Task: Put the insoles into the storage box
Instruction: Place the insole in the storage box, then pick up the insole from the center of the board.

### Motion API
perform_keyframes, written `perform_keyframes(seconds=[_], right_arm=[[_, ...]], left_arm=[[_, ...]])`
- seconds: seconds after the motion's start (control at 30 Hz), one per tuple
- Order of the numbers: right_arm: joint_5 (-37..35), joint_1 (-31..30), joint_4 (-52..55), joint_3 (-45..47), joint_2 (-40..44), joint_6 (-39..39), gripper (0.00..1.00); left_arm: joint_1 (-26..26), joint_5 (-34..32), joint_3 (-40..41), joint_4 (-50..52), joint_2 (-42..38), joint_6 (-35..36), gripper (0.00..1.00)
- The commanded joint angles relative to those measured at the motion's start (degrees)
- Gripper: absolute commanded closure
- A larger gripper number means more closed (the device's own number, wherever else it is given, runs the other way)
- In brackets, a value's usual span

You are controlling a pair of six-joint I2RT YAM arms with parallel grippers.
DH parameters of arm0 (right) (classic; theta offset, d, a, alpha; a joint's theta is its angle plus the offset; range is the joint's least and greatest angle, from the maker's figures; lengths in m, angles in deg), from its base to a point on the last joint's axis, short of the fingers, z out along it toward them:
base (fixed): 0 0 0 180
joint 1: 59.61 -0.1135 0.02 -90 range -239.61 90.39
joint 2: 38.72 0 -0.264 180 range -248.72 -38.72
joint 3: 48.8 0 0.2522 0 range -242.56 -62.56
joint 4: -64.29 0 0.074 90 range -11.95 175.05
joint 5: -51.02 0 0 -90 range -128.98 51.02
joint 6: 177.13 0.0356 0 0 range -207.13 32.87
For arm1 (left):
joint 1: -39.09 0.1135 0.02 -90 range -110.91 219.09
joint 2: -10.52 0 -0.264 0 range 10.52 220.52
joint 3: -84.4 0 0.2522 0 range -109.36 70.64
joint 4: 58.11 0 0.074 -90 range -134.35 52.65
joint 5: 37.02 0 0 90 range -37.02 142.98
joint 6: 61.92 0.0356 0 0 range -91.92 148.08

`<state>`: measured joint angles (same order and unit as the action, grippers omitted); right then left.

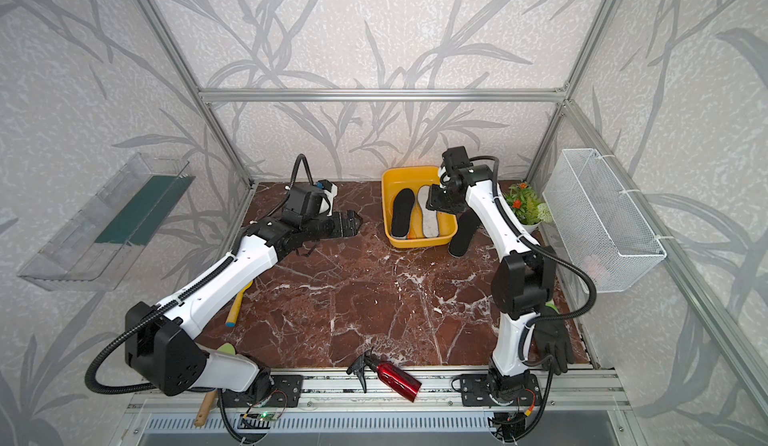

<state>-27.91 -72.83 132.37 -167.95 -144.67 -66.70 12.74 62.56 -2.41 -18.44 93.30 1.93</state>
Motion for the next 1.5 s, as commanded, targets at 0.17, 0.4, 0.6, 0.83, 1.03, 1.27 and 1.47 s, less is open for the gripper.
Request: perform_keyframes(seconds=[0.17,0.4,0.6,0.83,1.03,1.27,1.47], right_arm=[[-5.79,7.99,-0.93,19.59,13.96,4.80,0.50],[-7.47,11.53,-1.98,27.53,14.18,4.96,0.50],[-7.90,11.81,-3.76,26.67,8.54,5.11,0.50],[-6.85,11.81,-6.33,22.21,-1.16,5.33,0.52],[-7.64,11.76,-6.14,16.81,-8.03,5.72,0.55],[-8.56,11.80,-5.82,12.96,-13.81,6.12,0.56],[-9.49,11.91,-4.69,9.90,-16.96,5.42,0.57]], left_arm=[[0.21,3.51,-3.96,1.09,3.24,0.13,0.01],[-0.05,4.58,-4.93,0.51,4.17,0.39,0.01],[-0.19,5.01,-5.04,0.88,4.62,-0.04,0.01],[-0.11,4.32,-4.76,1.26,4.01,-0.19,0.01],[-0.16,3.70,-4.81,2.11,3.97,-0.07,0.01],[-0.13,2.48,-4.64,2.82,3.19,0.35,0.01],[-0.07,2.20,-4.75,3.37,3.16,0.74,0.01]])
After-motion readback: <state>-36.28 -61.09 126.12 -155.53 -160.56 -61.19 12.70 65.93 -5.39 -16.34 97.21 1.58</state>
